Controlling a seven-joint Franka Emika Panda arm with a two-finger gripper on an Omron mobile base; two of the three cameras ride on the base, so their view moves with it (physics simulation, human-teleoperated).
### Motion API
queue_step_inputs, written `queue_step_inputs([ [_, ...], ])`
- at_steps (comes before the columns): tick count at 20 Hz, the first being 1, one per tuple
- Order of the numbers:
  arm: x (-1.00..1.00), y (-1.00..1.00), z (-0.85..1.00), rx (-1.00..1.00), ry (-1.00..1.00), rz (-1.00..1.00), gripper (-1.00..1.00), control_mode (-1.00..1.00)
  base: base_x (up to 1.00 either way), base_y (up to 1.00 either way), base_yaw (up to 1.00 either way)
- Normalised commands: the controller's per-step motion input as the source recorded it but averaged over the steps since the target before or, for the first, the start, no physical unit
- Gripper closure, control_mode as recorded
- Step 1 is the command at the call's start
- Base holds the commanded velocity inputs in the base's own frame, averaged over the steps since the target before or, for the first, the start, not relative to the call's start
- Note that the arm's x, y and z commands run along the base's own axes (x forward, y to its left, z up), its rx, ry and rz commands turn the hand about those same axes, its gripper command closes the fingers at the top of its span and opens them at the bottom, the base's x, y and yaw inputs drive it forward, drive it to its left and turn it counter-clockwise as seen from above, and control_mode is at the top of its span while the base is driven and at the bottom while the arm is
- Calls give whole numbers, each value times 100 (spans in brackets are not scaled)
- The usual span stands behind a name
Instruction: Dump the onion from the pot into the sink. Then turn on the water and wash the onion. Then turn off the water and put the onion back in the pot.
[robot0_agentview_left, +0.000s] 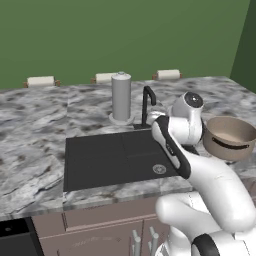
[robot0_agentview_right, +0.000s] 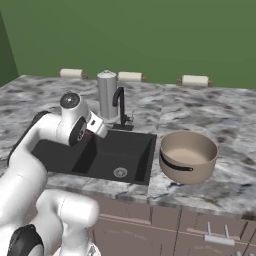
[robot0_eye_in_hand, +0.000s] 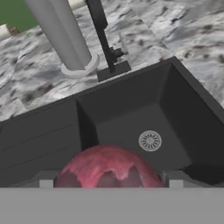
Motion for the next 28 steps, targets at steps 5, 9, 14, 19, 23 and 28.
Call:
queue_step_inputs([
  [5,-74,-25,30,3,18,-7,100,-100,0,0,0],
  [9,-10,-80,48,0,16,-10,100,-100,0,0,0],
  [14,2,-99,51,0,19,-13,100,-100,0,0,0],
  [19,31,-100,30,0,26,-14,100,-100,0,0,0],
  [23,33,-100,1,2,31,-12,100,-100,0,0,0],
  [28,45,-94,-28,4,24,-7,100,-100,0,0,0],
])
